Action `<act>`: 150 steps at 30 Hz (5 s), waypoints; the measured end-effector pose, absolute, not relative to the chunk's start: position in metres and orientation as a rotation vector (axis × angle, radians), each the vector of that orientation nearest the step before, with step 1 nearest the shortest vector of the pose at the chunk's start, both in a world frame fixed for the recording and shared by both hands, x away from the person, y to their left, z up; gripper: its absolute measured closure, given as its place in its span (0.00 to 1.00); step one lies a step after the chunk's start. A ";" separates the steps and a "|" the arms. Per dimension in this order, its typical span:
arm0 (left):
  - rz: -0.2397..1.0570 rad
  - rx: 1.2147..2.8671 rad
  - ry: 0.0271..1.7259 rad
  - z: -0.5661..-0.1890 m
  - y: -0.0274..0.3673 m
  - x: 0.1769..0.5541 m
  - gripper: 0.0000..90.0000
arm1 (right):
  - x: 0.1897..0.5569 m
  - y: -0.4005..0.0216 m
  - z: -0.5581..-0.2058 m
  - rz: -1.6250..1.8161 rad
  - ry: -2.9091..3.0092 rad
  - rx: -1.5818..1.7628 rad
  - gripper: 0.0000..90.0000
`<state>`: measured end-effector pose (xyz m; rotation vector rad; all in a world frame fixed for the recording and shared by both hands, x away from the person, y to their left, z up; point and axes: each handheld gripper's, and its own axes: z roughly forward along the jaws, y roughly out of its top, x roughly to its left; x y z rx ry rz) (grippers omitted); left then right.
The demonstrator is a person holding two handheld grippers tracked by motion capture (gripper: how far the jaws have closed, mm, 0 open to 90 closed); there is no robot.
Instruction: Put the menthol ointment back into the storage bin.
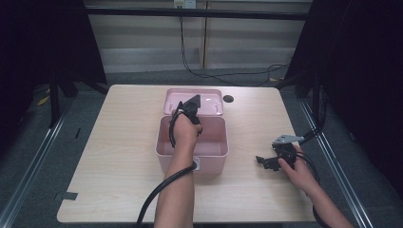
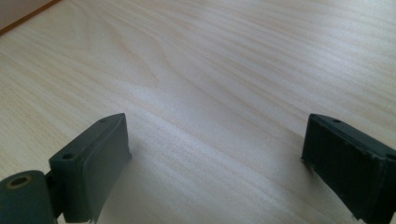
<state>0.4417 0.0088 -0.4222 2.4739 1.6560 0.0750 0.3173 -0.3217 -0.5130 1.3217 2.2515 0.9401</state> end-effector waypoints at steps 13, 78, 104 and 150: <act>0.043 2.475 1.666 -0.422 0.012 0.441 0.46 | 0.317 -0.322 -0.513 0.940 2.251 1.321 0.08; -0.055 2.531 1.513 -0.327 0.049 0.426 0.24 | 0.317 -0.322 -0.513 0.941 2.253 1.321 0.08; 0.024 2.616 1.267 -0.300 0.087 0.408 0.23 | 0.317 -0.322 -0.513 0.941 2.252 1.321 0.08; 0.041 2.430 1.274 -0.344 0.190 0.371 0.22 | 0.317 -0.322 -0.513 0.940 2.252 1.324 0.08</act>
